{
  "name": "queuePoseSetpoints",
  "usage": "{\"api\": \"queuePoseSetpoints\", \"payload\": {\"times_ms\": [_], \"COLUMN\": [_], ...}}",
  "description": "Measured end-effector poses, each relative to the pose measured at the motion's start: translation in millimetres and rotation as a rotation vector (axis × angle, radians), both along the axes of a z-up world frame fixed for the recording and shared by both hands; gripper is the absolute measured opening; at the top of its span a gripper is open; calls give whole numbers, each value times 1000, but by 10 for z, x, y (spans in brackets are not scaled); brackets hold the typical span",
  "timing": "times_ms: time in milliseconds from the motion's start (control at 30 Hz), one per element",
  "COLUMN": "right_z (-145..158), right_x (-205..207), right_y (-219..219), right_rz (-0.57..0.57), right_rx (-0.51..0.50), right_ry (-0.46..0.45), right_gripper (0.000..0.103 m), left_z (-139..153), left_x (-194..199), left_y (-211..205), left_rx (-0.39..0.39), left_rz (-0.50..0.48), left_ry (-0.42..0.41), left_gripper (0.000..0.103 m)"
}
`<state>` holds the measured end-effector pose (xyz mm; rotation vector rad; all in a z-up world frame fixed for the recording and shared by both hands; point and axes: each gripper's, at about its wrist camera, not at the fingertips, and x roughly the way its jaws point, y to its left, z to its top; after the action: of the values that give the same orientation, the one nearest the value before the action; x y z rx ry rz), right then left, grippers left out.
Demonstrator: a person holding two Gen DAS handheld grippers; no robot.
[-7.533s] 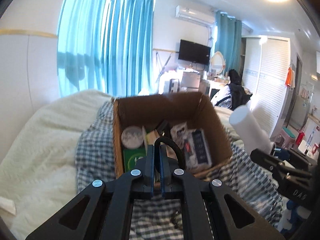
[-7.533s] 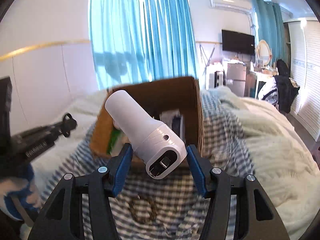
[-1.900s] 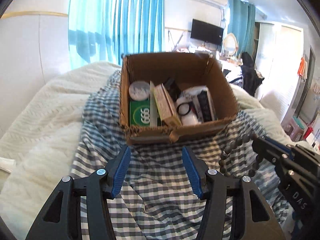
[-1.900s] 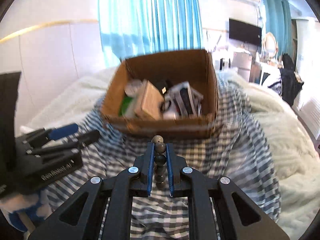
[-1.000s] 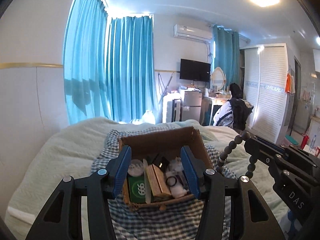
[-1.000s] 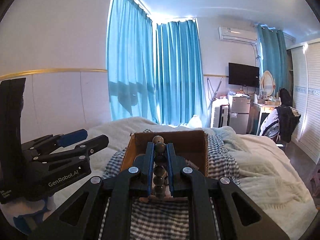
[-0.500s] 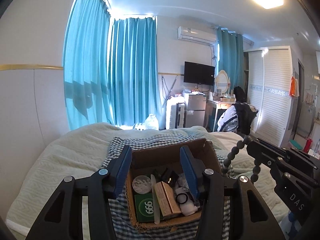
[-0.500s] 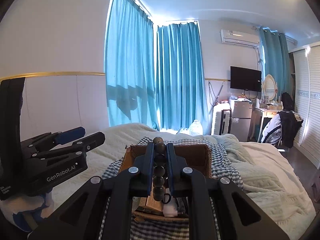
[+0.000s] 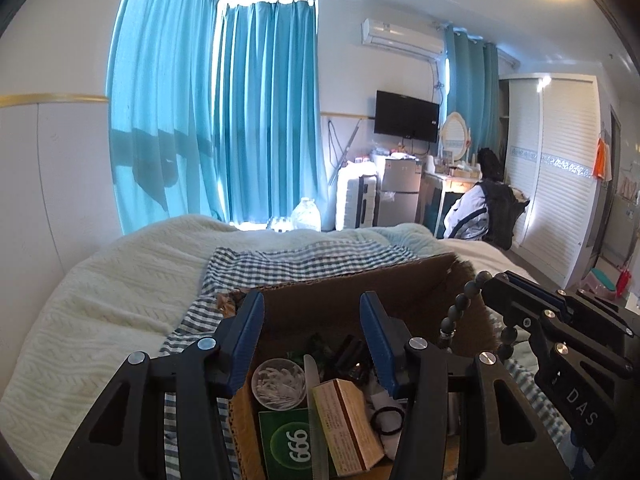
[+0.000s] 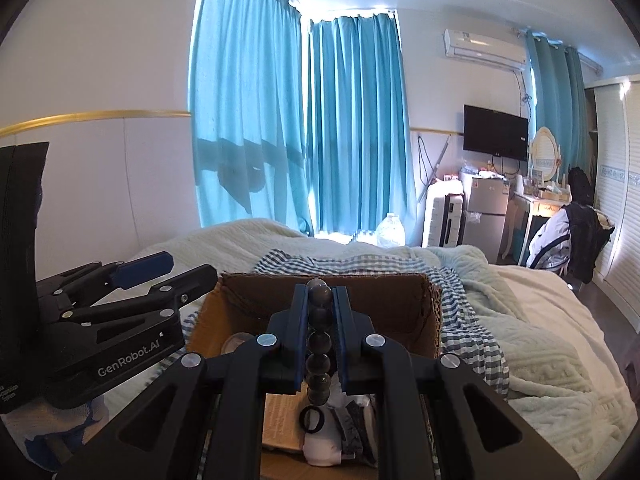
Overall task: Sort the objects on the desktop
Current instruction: 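Lift and carry the bead bracelet with the right gripper over the box, then open the right gripper to drop the bracelet into the box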
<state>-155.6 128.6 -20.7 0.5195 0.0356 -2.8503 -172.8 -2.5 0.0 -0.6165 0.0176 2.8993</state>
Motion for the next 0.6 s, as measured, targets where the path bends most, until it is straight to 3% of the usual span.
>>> {"api": "queuePoseSetpoints", "payload": {"times_ms": [200,400,433,500,600], "right_z": [-344,-618,-627,-598,-453], "right_x": [-451,-635,-633,-599,-479], "right_y": [83,179,194,224,239], "right_rz": [-35,-84,-86,-87,-84], "right_rx": [-1,-4,-5,-10,-13], "right_ry": [-92,-153,-158,-158,-131], "right_gripper": [11,12,14,28,32], "left_z": [-372,-589,-591,-547,-388], "left_x": [-366,-460,-452,-444,-323], "left_y": [107,105,97,81,61], "left_rx": [-18,-17,-19,-13,0], "left_rz": [-8,-3,3,16,12], "left_ry": [-68,-115,-122,-122,-93], "left_gripper": [52,53,53,53,53]}}
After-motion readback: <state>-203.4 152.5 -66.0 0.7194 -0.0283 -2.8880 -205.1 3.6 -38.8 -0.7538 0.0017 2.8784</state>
